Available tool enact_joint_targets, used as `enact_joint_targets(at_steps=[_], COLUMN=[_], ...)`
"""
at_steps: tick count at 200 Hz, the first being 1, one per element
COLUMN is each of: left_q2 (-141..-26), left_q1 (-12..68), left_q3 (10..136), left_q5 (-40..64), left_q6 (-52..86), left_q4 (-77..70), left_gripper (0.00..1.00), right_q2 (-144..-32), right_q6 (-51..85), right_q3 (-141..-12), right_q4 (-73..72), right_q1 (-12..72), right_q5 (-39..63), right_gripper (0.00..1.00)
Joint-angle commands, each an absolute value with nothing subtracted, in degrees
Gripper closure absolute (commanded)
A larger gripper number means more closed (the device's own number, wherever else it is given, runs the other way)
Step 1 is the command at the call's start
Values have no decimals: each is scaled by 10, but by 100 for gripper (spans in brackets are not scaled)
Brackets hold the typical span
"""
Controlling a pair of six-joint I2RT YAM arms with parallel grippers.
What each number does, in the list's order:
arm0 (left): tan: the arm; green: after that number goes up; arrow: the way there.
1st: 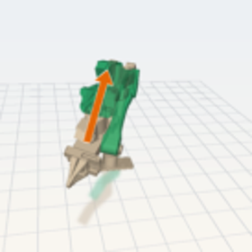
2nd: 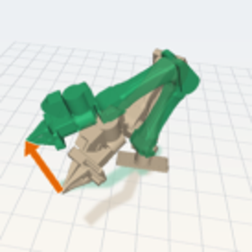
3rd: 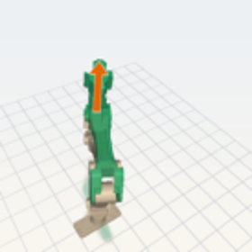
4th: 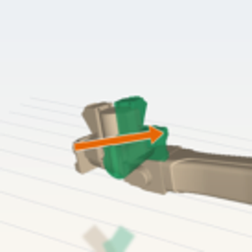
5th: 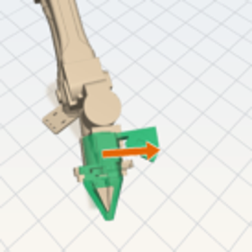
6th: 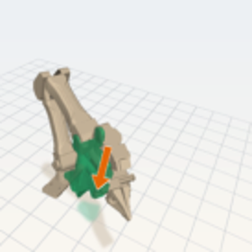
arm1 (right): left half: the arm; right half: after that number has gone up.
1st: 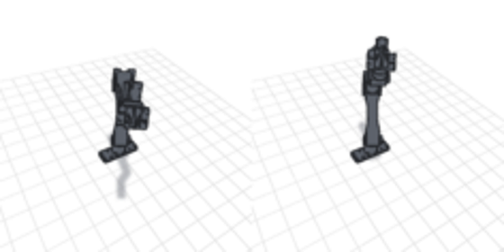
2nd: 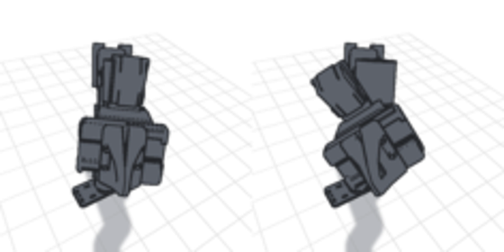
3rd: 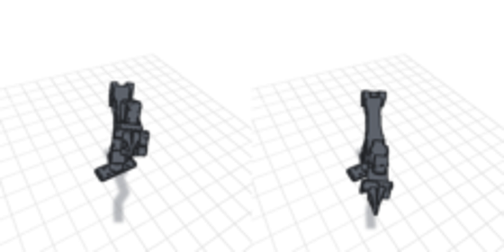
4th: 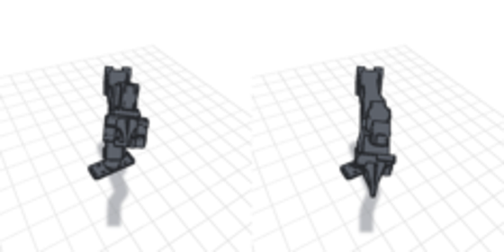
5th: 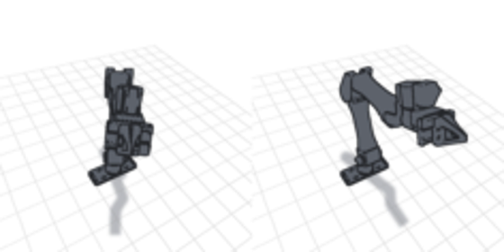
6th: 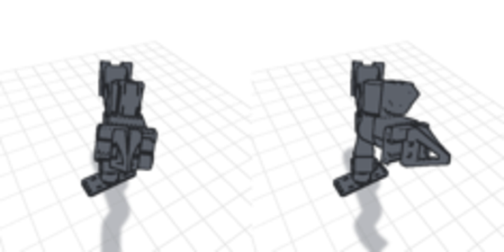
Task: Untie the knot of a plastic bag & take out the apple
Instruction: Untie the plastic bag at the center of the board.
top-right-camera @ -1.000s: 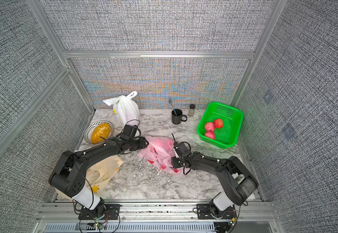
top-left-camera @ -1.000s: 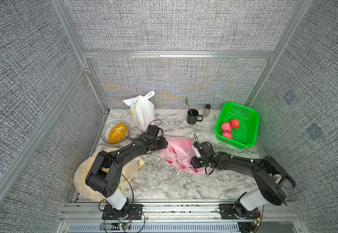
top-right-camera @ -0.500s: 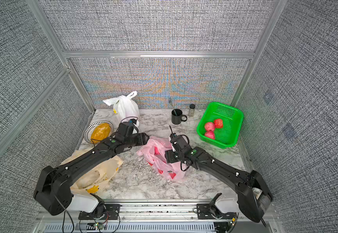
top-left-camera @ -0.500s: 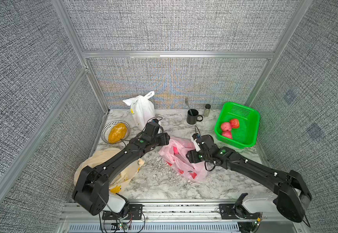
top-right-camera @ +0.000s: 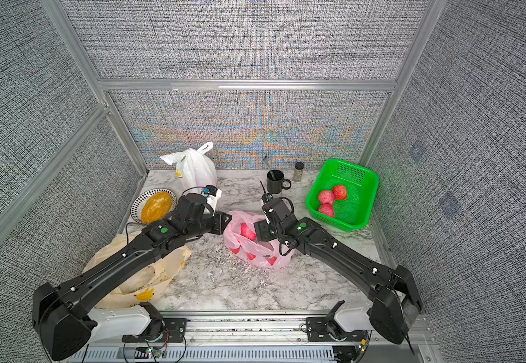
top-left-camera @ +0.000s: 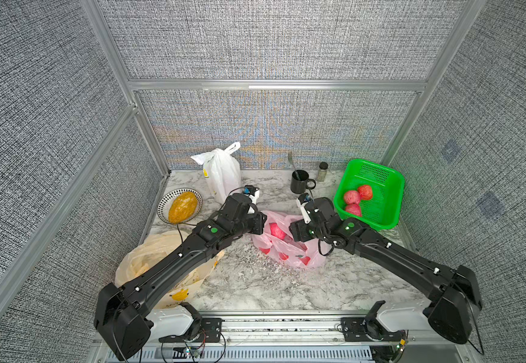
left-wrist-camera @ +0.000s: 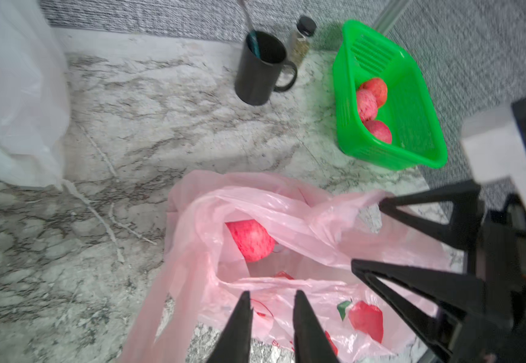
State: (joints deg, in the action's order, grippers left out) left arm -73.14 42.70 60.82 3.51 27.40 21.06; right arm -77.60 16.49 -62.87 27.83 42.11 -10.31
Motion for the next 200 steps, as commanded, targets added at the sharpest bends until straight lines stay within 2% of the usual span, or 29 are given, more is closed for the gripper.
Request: enact_joint_targets(at_steps=[1, 15, 20, 29, 35, 52, 74, 94, 129, 168, 200], left_q2=[-764, -798, -809, -821, -829, -852, -891, -926, -933, -917, -912], left_q1=[463, 476, 478, 480, 482, 484, 484, 484, 483, 483, 483], left_q3=[601, 597, 593, 583, 576, 569, 576, 588, 582, 572, 567], left_q5=[25, 18, 15, 14, 9, -15, -22, -32, -34, -40, -40], left_q6=[271, 291, 302, 320, 325, 341, 339, 338, 334, 328, 326], left_q4=[212, 210, 208, 197, 189, 193, 198, 214, 193, 181, 178], left_gripper=[74, 71, 67, 50, 43, 35, 36, 42, 62, 64, 64], right_q2=[-782, -791, -794, -796, -797, -797, -783, -762, -724, -668, -698], right_q6=[159, 167, 169, 173, 173, 174, 175, 170, 152, 131, 57], right_q3=[-618, -607, -604, -598, -593, -585, -575, -576, -584, -574, -598], right_q4=[281, 268, 265, 258, 252, 248, 251, 272, 337, 322, 252], right_q1=[421, 415, 412, 408, 407, 400, 388, 384, 385, 408, 415], right_q5=[-136, -144, -143, -142, -140, -131, -114, -95, -9, -33, -106], right_gripper=[16, 17, 17, 17, 17, 17, 17, 16, 16, 16, 14])
